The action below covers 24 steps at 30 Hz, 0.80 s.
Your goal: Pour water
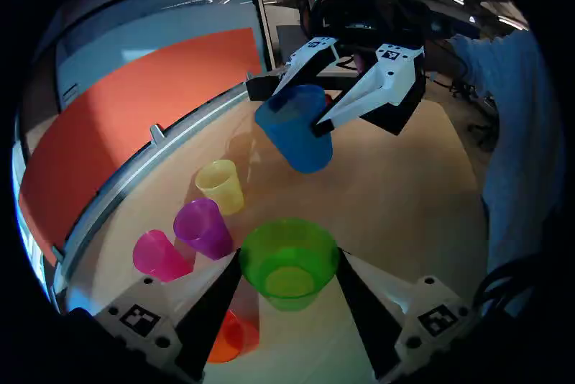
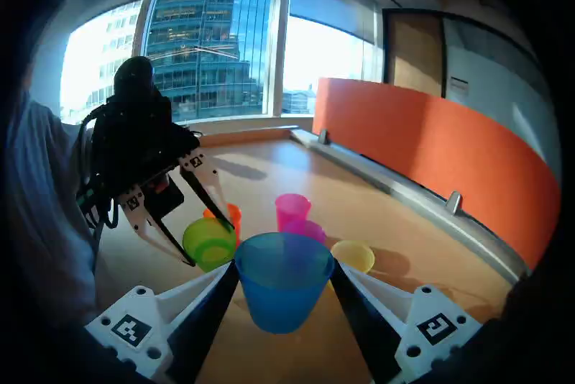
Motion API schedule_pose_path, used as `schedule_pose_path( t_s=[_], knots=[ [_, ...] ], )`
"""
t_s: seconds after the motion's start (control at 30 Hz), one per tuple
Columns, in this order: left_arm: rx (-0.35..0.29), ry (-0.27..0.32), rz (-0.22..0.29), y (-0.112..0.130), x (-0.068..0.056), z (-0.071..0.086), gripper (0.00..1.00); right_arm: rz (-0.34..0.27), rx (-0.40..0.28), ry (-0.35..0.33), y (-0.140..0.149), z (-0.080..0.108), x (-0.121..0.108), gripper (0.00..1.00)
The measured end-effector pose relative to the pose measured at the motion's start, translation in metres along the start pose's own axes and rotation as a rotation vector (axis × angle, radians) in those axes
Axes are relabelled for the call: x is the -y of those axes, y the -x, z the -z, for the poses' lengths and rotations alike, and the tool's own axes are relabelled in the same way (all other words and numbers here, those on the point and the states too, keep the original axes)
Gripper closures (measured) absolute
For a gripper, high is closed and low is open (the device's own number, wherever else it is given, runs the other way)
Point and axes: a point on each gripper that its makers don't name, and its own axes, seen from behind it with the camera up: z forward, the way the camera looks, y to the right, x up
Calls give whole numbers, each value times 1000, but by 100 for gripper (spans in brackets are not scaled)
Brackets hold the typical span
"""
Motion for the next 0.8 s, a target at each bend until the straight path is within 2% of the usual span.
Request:
schedule_pose_path(
  t_s=[0.27, 0.8],
  knots=[
    [33, 27, -9, 7, -6, -12, 11, 2, 54, -17, 28, -10, 3, 6],
    [63, 64, 26, 25, -12, -29, 11, 4, 115, -19, 61, -21, 1, 6]
  ],
)
